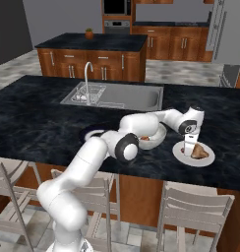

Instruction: Pick the chicken drumstick and sweet potato from their plates and place them in the bowl. Then put the bowl in the fridge.

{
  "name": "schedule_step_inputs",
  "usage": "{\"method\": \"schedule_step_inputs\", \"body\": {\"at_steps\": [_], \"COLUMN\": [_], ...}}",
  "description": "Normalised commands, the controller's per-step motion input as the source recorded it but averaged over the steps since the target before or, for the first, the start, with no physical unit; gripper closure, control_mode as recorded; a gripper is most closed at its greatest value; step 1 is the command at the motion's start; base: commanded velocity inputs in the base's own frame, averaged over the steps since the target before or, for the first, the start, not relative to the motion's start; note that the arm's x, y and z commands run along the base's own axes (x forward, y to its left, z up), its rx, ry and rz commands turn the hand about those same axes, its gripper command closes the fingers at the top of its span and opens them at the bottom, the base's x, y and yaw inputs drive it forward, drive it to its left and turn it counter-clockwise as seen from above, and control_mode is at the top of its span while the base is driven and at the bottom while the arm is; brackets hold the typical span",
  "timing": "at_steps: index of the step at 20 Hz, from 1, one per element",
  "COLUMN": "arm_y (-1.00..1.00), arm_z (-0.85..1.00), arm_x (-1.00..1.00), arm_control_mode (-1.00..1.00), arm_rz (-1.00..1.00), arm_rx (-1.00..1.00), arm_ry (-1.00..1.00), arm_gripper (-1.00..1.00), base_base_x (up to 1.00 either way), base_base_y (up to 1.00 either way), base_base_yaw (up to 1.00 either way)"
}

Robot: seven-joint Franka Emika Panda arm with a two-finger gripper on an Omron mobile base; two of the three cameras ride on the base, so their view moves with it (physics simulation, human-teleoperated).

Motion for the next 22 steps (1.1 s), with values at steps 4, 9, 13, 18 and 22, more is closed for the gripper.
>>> {"method": "schedule_step_inputs", "body": {"at_steps": [4, 9, 13, 18, 22], "arm_y": [0.09, 0.12, 0.13, 0.21, 0.39], "arm_z": [0.01, 0.23, 0.36, 0.30, 0.16], "arm_x": [-0.06, -0.16, -0.26, -0.39, -0.45], "arm_control_mode": [-1.00, -1.00, -1.00, -1.00, -1.00], "arm_rz": [0.00, 0.00, 0.00, 0.00, 0.07], "arm_rx": [0.00, 0.00, 0.00, 0.00, 0.00], "arm_ry": [0.00, 0.00, 0.00, -0.01, -0.05], "arm_gripper": [1.00, 1.00, 1.00, 1.00, 1.00], "base_base_x": [0.00, 0.00, 0.00, 0.00, 0.00], "base_base_y": [0.00, 0.00, 0.00, 0.00, 0.00], "base_base_yaw": [0.00, 0.00, 0.00, 0.00, 0.00]}}
